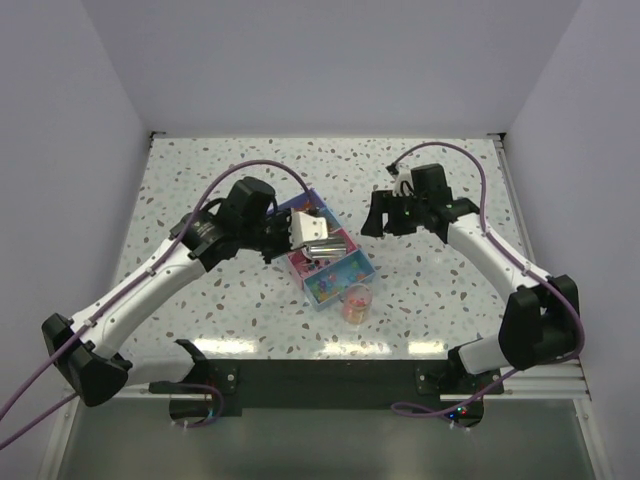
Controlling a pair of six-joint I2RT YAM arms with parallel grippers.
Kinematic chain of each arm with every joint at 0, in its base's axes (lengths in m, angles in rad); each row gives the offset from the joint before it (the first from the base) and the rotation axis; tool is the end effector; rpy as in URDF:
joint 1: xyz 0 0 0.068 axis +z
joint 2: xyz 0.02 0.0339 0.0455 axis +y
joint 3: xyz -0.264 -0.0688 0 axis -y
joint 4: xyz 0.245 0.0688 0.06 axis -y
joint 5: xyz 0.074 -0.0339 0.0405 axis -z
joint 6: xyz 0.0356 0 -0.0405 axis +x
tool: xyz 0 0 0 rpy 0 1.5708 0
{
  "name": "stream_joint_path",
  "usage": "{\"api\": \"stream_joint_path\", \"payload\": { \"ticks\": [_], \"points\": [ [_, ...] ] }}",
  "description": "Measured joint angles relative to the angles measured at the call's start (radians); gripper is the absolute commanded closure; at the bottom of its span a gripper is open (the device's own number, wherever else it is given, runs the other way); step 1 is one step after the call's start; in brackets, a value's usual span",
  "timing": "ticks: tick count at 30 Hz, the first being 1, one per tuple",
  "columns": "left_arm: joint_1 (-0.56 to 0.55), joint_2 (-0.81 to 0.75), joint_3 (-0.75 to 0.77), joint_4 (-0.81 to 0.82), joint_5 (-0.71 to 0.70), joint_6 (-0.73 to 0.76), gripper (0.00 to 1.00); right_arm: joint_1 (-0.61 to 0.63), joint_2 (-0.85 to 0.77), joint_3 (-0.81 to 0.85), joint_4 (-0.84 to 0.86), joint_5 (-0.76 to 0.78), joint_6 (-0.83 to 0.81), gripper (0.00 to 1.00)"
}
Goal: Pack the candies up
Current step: Adjust the spatula.
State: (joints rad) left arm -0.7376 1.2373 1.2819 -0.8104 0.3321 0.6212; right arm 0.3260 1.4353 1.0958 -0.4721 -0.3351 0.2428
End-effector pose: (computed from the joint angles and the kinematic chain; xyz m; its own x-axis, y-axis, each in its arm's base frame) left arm 0.1796 -0.1789 0.3592 0.0541 0.6943 -0.7177 0.9570 0.1691 0.2358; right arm 0.2894 0.1102 0.2720 -0.7913 -0.0278 -0.6108 -0.3365 0.8539 0.3970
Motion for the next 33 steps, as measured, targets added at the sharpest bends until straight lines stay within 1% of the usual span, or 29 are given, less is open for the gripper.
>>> {"api": "stream_joint_path", "payload": {
  "ticks": [5,11,14,19,22,29,33],
  "points": [
    [0.077,-0.028,-0.13,0.1,0.01,-0.051,1.0,-0.001,0.015,0.0,0.091,-0.163,0.061,0.27],
    [0.165,-0.043,-0.249,0.235,0.033,-0.145,1.0,-0.001,0.066,0.0,0.219,-0.317,0.163,0.3],
    [0.191,-0.063,-0.279,0.303,0.051,-0.183,1.0,-0.001,0.102,0.0,0.266,-0.371,0.203,0.33],
    [0.201,-0.094,-0.317,0.412,0.098,-0.23,1.0,0.001,0.158,0.0,0.319,-0.428,0.257,0.37],
    [0.211,-0.108,-0.346,0.466,0.129,-0.251,1.0,0.001,0.18,0.0,0.36,-0.462,0.293,0.42],
    [0.246,-0.124,-0.402,0.561,0.18,-0.297,1.0,0.002,0.221,0.0,0.455,-0.524,0.368,0.61],
    [0.264,-0.128,-0.428,0.61,0.209,-0.319,1.0,0.002,0.229,0.0,0.494,-0.55,0.393,0.77]
  ]
}}
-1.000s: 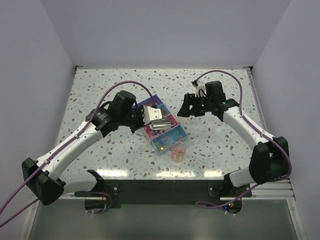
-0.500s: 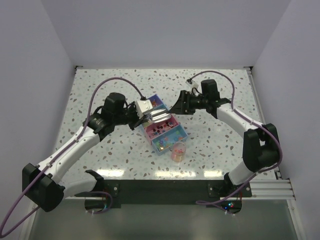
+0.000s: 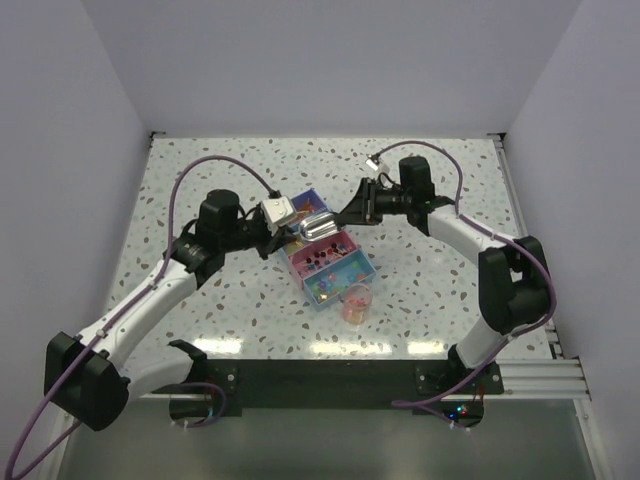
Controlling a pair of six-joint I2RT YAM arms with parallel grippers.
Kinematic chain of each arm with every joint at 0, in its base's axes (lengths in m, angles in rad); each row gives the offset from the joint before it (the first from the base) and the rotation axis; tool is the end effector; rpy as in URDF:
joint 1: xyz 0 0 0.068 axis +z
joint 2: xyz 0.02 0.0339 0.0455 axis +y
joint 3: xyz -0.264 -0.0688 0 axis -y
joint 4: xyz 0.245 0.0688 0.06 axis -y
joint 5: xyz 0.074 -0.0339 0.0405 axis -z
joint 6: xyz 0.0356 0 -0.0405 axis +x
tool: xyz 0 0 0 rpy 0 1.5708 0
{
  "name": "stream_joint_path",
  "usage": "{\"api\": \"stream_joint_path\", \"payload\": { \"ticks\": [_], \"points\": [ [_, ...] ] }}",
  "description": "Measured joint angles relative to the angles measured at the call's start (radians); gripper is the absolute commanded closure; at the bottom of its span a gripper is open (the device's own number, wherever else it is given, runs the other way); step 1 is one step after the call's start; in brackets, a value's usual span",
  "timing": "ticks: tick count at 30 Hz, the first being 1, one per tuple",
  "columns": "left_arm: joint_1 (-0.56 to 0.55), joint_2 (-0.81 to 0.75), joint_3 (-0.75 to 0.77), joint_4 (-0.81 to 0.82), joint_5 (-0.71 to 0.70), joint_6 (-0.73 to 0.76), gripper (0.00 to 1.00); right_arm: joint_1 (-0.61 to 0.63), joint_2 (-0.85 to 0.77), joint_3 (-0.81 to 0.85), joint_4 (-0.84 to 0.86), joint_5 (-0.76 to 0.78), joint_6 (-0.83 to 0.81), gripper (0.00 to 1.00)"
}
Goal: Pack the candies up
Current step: Adjust the spatula.
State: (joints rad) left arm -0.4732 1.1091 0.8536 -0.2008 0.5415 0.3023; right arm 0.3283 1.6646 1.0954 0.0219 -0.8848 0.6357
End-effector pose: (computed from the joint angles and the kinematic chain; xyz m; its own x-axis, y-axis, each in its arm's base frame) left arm 0.2128 -0.1295 0.2999 -0.1355 0.3560 -0.9246 0.8828 0.4671 0.0504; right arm 0.3375 0.1440 0.2446 -0.8890 0.0945 -0.4480 -0.3752 0.4107 0.8310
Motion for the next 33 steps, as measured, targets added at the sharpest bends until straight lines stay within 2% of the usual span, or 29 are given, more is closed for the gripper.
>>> {"api": "stream_joint_path", "payload": {
  "ticks": [1,4,8,10,12,13,16,18,24,27,32,33],
  "points": [
    [0.003,0.0,-0.005,0.01,0.006,-0.005,1.0,0.0,0.001,0.0,0.007,-0.005,0.006,0.86],
    [0.018,-0.004,-0.026,0.043,0.028,-0.017,1.0,-0.002,0.007,-0.002,0.041,-0.027,0.027,1.0],
    [0.042,-0.007,-0.07,0.099,0.055,-0.031,0.99,-0.008,0.02,-0.005,0.101,-0.061,0.076,1.0],
    [0.05,-0.01,-0.101,0.14,0.063,-0.036,0.84,-0.009,0.025,-0.008,0.129,-0.067,0.101,1.0],
    [0.056,-0.016,-0.134,0.187,0.068,-0.05,0.76,-0.009,0.033,-0.008,0.151,-0.073,0.122,1.0],
    [0.059,-0.018,-0.146,0.203,0.069,-0.055,0.69,-0.009,0.036,-0.011,0.162,-0.076,0.134,1.0],
    [0.06,-0.025,-0.186,0.266,0.088,-0.076,0.61,-0.002,0.039,-0.014,0.19,-0.081,0.165,1.0],
    [0.061,-0.025,-0.201,0.299,0.1,-0.084,0.6,0.001,0.039,-0.015,0.203,-0.081,0.176,1.0],
    [0.07,-0.025,-0.222,0.366,0.114,-0.102,0.59,0.001,0.039,-0.015,0.221,-0.081,0.192,1.0],
    [0.077,-0.025,-0.237,0.387,0.117,-0.107,0.75,0.001,0.039,-0.019,0.229,-0.082,0.195,1.0],
    [0.088,-0.027,-0.257,0.419,0.119,-0.112,0.82,0.001,0.043,-0.026,0.246,-0.085,0.211,1.0],
    [0.091,-0.03,-0.263,0.425,0.119,-0.114,0.87,0.001,0.045,-0.03,0.256,-0.087,0.217,1.0]
  ]
}}
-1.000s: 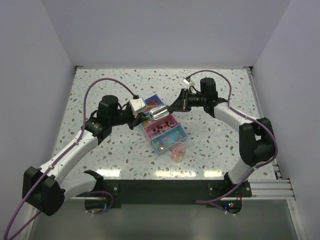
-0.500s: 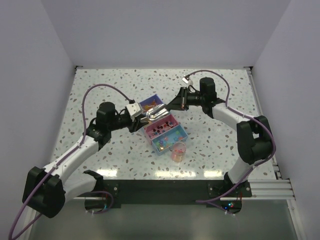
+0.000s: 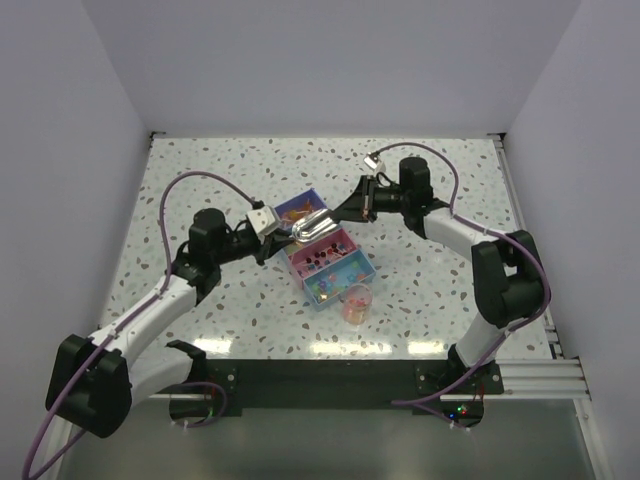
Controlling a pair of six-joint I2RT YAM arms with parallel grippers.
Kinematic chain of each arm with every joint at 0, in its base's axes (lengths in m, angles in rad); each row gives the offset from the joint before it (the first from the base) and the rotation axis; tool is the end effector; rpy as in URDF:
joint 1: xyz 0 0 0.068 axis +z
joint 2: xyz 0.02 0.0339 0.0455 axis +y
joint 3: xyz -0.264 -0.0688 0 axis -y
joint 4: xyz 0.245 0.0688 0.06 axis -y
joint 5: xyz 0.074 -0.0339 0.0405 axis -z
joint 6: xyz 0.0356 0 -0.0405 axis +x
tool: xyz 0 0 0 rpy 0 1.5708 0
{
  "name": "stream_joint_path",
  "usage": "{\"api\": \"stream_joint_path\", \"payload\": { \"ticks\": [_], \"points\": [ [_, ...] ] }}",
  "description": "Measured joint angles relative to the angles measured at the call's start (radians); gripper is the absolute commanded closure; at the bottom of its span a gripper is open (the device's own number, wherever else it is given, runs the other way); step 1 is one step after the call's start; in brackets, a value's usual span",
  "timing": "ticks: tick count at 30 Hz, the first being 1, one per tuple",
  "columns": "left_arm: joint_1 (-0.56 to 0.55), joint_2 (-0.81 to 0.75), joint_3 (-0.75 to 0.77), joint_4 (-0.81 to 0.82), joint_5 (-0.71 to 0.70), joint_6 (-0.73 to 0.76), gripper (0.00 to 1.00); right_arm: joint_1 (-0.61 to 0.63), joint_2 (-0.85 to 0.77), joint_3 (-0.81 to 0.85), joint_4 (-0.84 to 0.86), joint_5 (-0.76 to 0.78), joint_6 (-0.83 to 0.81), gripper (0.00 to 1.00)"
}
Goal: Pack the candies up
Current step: Adjust the spatula, then adjust the storage box at the center of the board.
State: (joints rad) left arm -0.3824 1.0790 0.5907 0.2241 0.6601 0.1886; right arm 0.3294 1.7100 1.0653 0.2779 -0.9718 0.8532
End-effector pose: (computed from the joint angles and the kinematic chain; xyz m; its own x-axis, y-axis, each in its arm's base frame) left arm 0.2131 -0.1092 0.2576 -0.0798 0.1917 -0.9782 0.8744 0.4847 0.0237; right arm 0.3466 0.1496 0.2419 -0.9102 0.1378 -0.3907 -0.3440 0.2742 0.8980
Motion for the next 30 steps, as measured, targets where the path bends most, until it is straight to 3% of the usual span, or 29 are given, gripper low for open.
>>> {"api": "stream_joint_path", "payload": {
  "ticks": [4,10,17,20,21,22,25,30],
  "points": [
    [0.003,-0.016,-0.02,0.015,-0.005,-0.023,1.0,0.002,0.001,-0.021,0.031,-0.006,0.023,1.0],
    [0.001,-0.04,-0.03,0.014,-0.029,-0.047,1.0,0.006,0.001,-0.028,0.032,0.001,0.011,1.0],
    [-0.005,-0.057,-0.011,-0.076,-0.043,-0.039,1.0,0.024,-0.005,0.014,-0.157,0.038,-0.144,1.0],
    [-0.005,-0.071,0.011,-0.124,-0.039,-0.025,1.0,0.03,-0.017,0.018,-0.183,0.039,-0.169,0.78],
    [-0.005,-0.071,0.023,-0.142,-0.04,-0.016,1.0,0.031,-0.02,0.018,-0.192,0.044,-0.182,0.64],
    [-0.004,-0.071,0.037,-0.162,-0.043,-0.005,1.0,0.029,-0.02,0.018,-0.194,0.045,-0.185,0.6],
    [-0.004,-0.071,0.095,-0.251,-0.065,0.043,1.0,0.021,-0.02,0.066,-0.302,0.097,-0.255,0.51],
    [0.011,-0.039,0.277,-0.473,-0.145,0.168,1.0,0.022,-0.01,0.253,-0.537,0.269,-0.42,0.51]
  ]
}}
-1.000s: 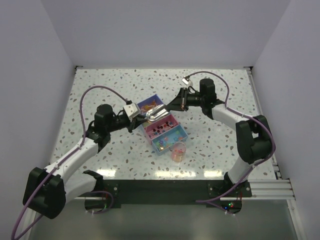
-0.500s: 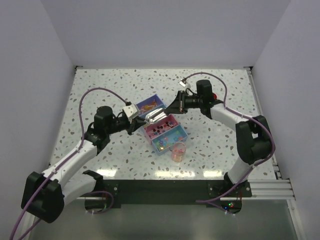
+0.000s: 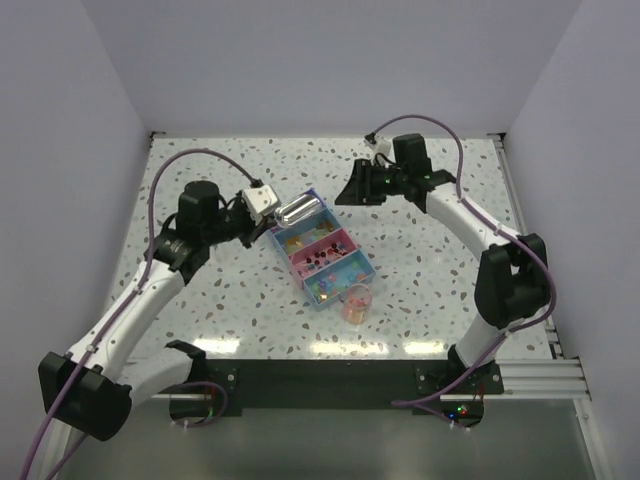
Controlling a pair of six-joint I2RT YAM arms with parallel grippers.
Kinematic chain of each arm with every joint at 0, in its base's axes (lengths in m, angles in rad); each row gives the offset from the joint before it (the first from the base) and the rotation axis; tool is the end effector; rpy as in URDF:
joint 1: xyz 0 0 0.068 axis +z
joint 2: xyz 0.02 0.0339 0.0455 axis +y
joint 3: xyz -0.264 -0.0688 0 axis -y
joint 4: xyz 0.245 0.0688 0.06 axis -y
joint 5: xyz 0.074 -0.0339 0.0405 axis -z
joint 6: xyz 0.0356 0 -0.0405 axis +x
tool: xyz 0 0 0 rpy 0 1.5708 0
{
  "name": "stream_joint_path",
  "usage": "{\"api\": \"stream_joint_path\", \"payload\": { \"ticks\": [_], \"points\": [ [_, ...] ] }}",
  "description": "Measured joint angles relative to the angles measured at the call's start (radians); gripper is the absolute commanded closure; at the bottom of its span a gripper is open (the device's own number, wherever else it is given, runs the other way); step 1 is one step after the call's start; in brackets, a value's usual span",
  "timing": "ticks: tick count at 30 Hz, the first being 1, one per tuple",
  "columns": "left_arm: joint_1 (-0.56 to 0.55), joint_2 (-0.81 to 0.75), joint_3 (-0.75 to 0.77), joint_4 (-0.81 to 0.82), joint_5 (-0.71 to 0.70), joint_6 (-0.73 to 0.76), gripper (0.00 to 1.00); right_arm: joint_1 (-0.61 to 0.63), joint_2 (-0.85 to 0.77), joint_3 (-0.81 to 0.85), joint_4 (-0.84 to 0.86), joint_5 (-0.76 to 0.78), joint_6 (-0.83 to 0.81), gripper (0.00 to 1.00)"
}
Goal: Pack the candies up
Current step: Adjust the storage box at the center of the board.
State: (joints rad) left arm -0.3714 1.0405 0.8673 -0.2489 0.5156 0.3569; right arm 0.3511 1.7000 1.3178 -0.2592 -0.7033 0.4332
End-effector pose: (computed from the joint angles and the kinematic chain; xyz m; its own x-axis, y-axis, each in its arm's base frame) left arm 0.2116 -0.1012 0.3151 -0.1010 0.3655 -0.9253 0.8219 0.5547 0.1294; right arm 0.3534 0.1540 0.2791 -0.8243 0.0390 -0.5648 -0.4439 0.5746 0.6876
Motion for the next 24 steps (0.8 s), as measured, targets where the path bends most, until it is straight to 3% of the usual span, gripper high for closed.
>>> {"api": "stream_joint_path", "payload": {
  "ticks": [10,16,24],
  "points": [
    [-0.04,0.213,0.348,-0.422,-0.175,0.142,1.0,0.07,0.179,0.228,-0.254,0.361,-0.206,0.51],
    [-0.163,0.374,0.479,-0.594,-0.305,0.138,1.0,0.118,0.272,0.278,-0.317,0.433,-0.245,0.53],
    [-0.18,0.459,0.574,-0.711,-0.365,0.124,1.0,0.14,0.314,0.314,-0.323,0.463,-0.277,0.64]
  ]
}}
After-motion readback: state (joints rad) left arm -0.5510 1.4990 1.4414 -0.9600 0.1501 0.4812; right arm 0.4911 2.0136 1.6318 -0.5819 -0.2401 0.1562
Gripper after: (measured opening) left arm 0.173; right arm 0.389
